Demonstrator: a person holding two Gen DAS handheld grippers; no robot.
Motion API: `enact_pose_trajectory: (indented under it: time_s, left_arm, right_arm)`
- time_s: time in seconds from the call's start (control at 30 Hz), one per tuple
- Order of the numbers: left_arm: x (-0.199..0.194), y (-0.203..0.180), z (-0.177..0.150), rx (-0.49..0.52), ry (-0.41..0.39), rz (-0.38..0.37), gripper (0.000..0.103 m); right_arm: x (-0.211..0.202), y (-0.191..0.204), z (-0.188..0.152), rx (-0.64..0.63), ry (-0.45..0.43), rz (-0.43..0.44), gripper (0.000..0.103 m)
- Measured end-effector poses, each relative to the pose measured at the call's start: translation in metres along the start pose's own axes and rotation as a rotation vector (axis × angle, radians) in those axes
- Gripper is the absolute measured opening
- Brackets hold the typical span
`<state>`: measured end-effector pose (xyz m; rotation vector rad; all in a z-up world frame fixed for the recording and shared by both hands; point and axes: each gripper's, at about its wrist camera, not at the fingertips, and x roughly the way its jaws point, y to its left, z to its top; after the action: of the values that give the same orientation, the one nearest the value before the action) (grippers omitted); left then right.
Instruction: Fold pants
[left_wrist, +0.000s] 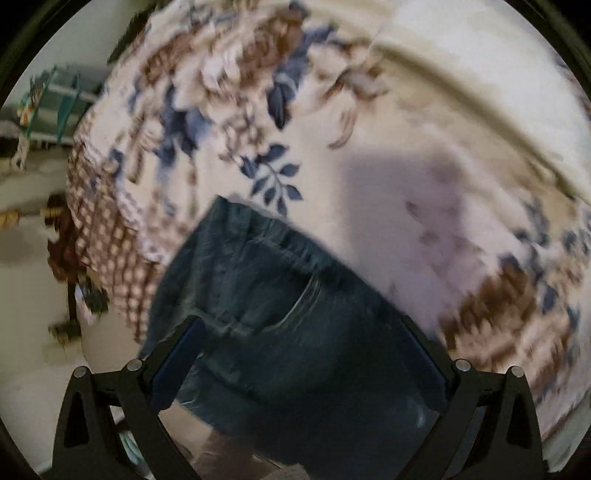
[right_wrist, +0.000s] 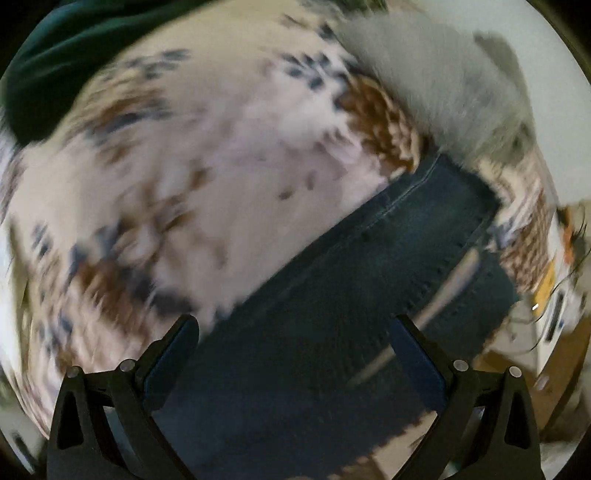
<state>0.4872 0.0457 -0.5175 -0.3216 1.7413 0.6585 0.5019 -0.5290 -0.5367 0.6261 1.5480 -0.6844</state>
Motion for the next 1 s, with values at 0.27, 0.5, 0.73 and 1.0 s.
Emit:
enact_pose_trajectory:
  time_s: [0.27, 0.5, 0.73, 1.0]
  left_arm:
    - [0.061, 0.001, 0.022, -0.129, 0.089, 0.008, 0.103]
    - [0.037, 0.006, 0.011, -0.131, -0.029, -0.138, 0.033]
    - [-0.017, 0.049, -0.031, -0.130, -0.139, -0.389, 0.010]
    - [-0.066, 0.167, -0.121, -0.110, -0.219, -0.622, 0.009]
  right_arm:
    - [0.102, -0.027, 0.051, 0.185, 0.122, -0.025, 0.100]
    - [0.123, -0.039, 0.041, 0.213, 0.119, -0.023, 0.026]
    - [0.100, -0.058, 0.013, 0.157, 0.018, 0.053, 0.007]
    - [0.020, -0.123, -0.061, 0.125, -0.099, 0.162, 0.007]
